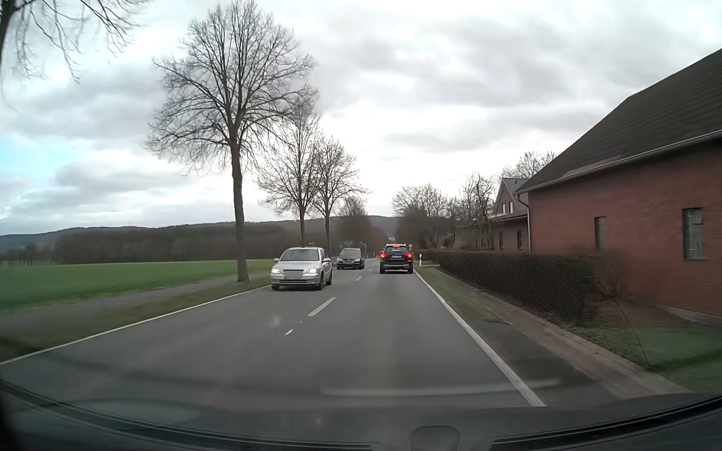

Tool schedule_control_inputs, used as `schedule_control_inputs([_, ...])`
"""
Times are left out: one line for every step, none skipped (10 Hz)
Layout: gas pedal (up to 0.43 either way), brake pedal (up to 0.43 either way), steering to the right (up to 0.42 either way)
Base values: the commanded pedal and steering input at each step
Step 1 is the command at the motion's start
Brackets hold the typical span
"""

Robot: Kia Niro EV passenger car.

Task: Follow the waypoints while adhering to traffic rules and regulations

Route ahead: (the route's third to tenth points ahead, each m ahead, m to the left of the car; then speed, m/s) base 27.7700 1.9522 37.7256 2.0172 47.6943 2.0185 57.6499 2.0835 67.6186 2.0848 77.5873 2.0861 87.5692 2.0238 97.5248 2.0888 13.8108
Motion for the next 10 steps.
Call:
schedule_control_inputs([0.079, 0.0, 0.004])
schedule_control_inputs([0.079, 0.0, 0.003])
schedule_control_inputs([0.079, 0.0, 0.002])
schedule_control_inputs([0.079, 0.0, 0.001])
schedule_control_inputs([0.008, 0.0, -0.001])
schedule_control_inputs([0.0, 0.0, 0.0])
schedule_control_inputs([0.0, 0.0, 0.0])
schedule_control_inputs([0.0, 0.0, 0.0])
schedule_control_inputs([0.0, 0.006, 0.0])
schedule_control_inputs([0.0, 0.055, 0.0])
